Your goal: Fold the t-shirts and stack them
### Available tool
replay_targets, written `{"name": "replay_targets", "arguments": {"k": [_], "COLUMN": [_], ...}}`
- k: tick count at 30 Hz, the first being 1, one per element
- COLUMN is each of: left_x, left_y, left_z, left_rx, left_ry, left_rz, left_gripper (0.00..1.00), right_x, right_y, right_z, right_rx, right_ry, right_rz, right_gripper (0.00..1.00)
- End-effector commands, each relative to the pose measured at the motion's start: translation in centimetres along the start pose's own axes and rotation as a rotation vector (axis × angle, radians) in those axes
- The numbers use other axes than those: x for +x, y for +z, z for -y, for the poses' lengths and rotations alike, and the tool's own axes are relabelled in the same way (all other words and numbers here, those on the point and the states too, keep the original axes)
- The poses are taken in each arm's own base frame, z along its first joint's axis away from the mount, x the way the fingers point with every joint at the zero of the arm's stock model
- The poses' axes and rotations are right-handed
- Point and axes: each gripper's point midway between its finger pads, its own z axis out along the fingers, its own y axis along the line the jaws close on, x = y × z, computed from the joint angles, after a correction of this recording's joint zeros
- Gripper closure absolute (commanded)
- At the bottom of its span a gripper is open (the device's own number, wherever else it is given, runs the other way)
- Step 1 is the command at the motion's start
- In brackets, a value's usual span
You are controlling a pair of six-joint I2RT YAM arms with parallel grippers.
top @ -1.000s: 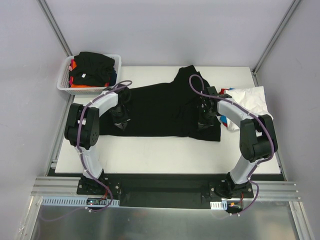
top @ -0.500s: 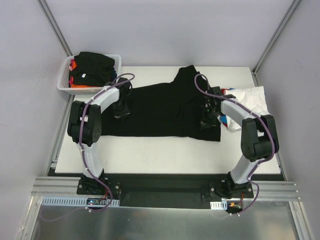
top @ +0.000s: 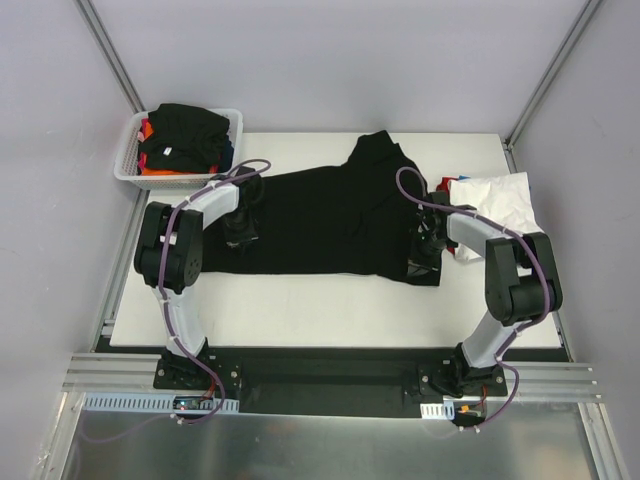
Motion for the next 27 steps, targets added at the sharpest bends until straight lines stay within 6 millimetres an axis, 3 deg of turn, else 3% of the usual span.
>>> {"name": "replay_targets", "arguments": {"k": [1, 9, 20, 27], "left_x": [1.5, 3.6, 7.2, 9.6], "left_y": [0.9, 1.8, 0.8, 0.7], "left_z": [0.5, -0.2, -1.6, -2.7], "left_rx": [0.036, 0.04, 0.078, 0.108], "left_ry": [0.022, 0.022, -0.029, -0.131], "left_rz": [-0.027, -0.059, -0.109, -0.167], "left_gripper": [1.0, 1.0, 1.0, 1.0], "right_x": [0.4, 1.0, 2.8, 4.7], "right_y": [0.0, -0.5, -3.8, -3.5], "right_z": [-0.1, 0.3, 1.9, 3.3], "right_rx": [-0.025, -0.024, 0.018, 0.025], "right_ry": [-0.001, 0.003, 0.042, 0.075], "right_rz": [0.016, 0.011, 0.024, 0.001], "right_gripper": [0.99, 0.99, 0.99, 0.99]}}
